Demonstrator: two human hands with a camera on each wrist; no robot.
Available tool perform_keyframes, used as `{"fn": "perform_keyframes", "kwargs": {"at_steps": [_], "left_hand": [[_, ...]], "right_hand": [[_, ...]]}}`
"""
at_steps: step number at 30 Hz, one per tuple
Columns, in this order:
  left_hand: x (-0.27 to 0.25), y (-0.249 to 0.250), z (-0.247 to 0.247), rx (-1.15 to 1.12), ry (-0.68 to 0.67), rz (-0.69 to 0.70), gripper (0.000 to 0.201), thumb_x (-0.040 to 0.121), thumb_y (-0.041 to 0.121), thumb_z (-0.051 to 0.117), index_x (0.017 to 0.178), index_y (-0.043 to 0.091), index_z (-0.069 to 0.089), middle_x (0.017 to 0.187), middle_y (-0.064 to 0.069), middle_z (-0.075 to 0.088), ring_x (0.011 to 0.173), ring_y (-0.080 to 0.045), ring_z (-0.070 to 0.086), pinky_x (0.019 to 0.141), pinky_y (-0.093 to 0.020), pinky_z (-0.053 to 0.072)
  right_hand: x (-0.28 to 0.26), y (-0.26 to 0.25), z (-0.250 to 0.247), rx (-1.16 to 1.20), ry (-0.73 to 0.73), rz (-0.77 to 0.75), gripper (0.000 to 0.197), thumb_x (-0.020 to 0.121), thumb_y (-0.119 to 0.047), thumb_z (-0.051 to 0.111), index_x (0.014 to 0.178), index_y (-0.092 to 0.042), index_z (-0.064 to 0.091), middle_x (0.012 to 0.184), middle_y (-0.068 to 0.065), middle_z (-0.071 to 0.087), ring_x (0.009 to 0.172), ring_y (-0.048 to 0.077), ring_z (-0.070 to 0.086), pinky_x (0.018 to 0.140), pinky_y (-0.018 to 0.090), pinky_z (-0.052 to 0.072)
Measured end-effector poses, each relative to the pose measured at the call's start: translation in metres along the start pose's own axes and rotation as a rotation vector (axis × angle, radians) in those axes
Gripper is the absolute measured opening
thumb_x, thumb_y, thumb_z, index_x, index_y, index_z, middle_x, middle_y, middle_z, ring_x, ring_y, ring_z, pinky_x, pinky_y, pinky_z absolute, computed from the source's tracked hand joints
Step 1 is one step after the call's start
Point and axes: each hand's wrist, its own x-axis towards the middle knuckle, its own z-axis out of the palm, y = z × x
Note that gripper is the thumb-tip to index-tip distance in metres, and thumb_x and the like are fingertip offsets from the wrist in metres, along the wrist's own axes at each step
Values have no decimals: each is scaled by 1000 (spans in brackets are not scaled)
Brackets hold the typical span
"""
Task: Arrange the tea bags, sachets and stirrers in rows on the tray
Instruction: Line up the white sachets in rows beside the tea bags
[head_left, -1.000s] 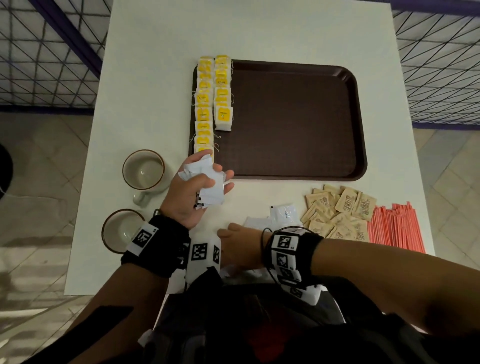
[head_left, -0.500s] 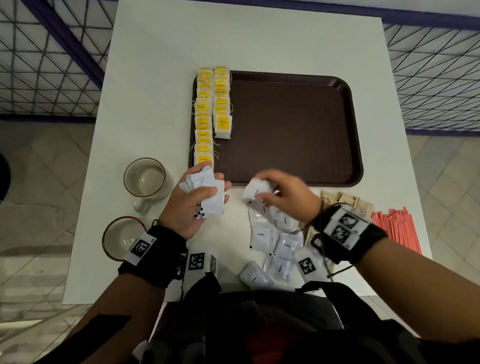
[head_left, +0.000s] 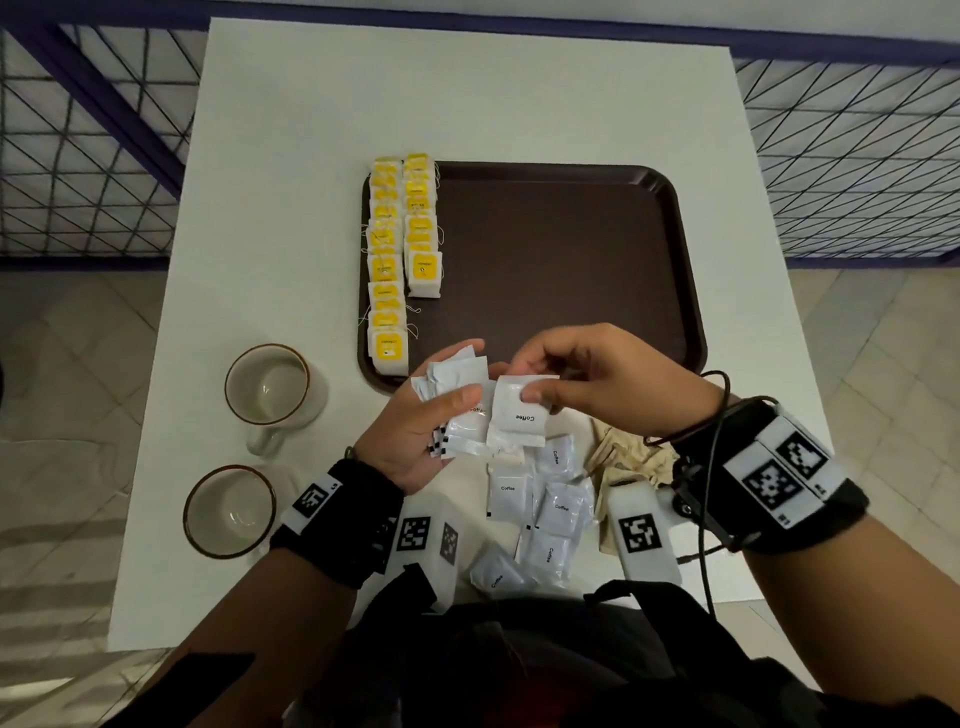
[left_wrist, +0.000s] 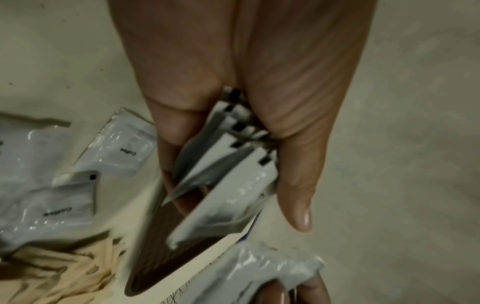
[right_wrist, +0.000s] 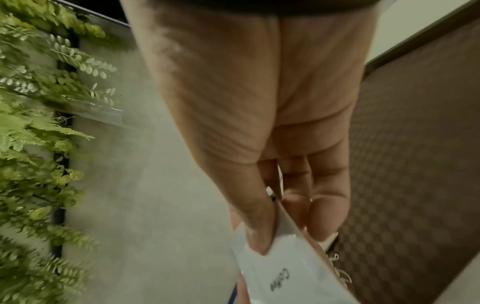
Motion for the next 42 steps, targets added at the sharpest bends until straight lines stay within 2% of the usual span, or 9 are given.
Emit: {"fn": "perform_keyframes", "kwargs": {"at_steps": [4, 8, 12, 18, 23, 28, 33, 37, 42], "left_hand": [[5, -5, 3, -90, -22, -24, 80, 55, 28, 89, 123, 14, 49, 108, -10, 66, 95, -23, 66, 73, -37, 56], [8, -8, 7, -59, -107, -71, 79, 69, 38, 78, 134, 15, 40, 119, -10, 61, 108, -23, 61, 87, -40, 53], [10, -8, 7, -45, -98, -86, 72, 67, 32, 82, 126, 10, 46, 107, -11, 64, 96, -21, 64, 82, -38, 54], [12, -5, 4, -61, -87, -65, 54, 67, 32, 81, 113, 13, 61, 103, -12, 67, 94, -23, 67, 79, -38, 56], [12, -2, 9, 0, -24, -67, 68, 49, 35, 90, 104, 12, 57, 88, -8, 71, 83, -18, 70, 61, -31, 57], [12, 1, 9, 97, 39, -65, 34, 74, 24, 69, 105, 15, 57, 88, -6, 69, 85, -19, 68, 66, -33, 58], [13, 0, 13, 72, 5, -33, 95, 49, 31, 91, 129, 14, 42, 108, -9, 63, 99, -18, 66, 72, -32, 57], [17, -4, 8, 81, 83, -29, 118, 35, 33, 95, 137, 28, 35, 121, -4, 59, 106, -16, 63, 80, -32, 55], [18, -3, 9, 130, 81, -29, 117, 41, 27, 93, 141, 27, 32, 121, -2, 61, 107, -17, 63, 77, -31, 55]], "right_hand": [[5, 6, 16, -36, 143, 2, 11, 82, -9, 69, 91, -15, 67, 83, -3, 69, 73, 12, 65, 75, 26, 54], [12, 20, 35, -2, 324, 27, 19, 80, -12, 70, 84, -29, 66, 83, -13, 64, 85, 18, 64, 78, 41, 55], [15, 26, 42, -216, 434, -111, 15, 78, -23, 72, 92, -20, 67, 96, -12, 56, 102, 15, 45, 89, 45, 45], [15, 22, 38, -551, 6, -94, 121, 54, -62, 76, 147, -21, 12, 154, -7, 18, 144, 15, 2, 115, 44, 5], [27, 29, 46, -594, 65, -167, 84, 65, -42, 79, 136, -21, 40, 135, -3, 45, 134, 14, 32, 108, 47, 24], [33, 36, 56, -606, 106, -222, 81, 67, -43, 76, 135, -20, 39, 134, -4, 47, 130, 12, 38, 106, 44, 28], [37, 34, 55, -606, 134, -186, 81, 62, -45, 76, 131, -26, 37, 121, -7, 52, 117, 15, 48, 100, 42, 35], [36, 29, 57, -670, 135, -158, 63, 66, -42, 71, 122, -22, 49, 113, -8, 55, 110, 16, 51, 99, 40, 36], [34, 29, 54, -735, 172, -151, 77, 58, -55, 75, 123, -23, 49, 112, -10, 55, 113, 17, 49, 100, 44, 36]]}}
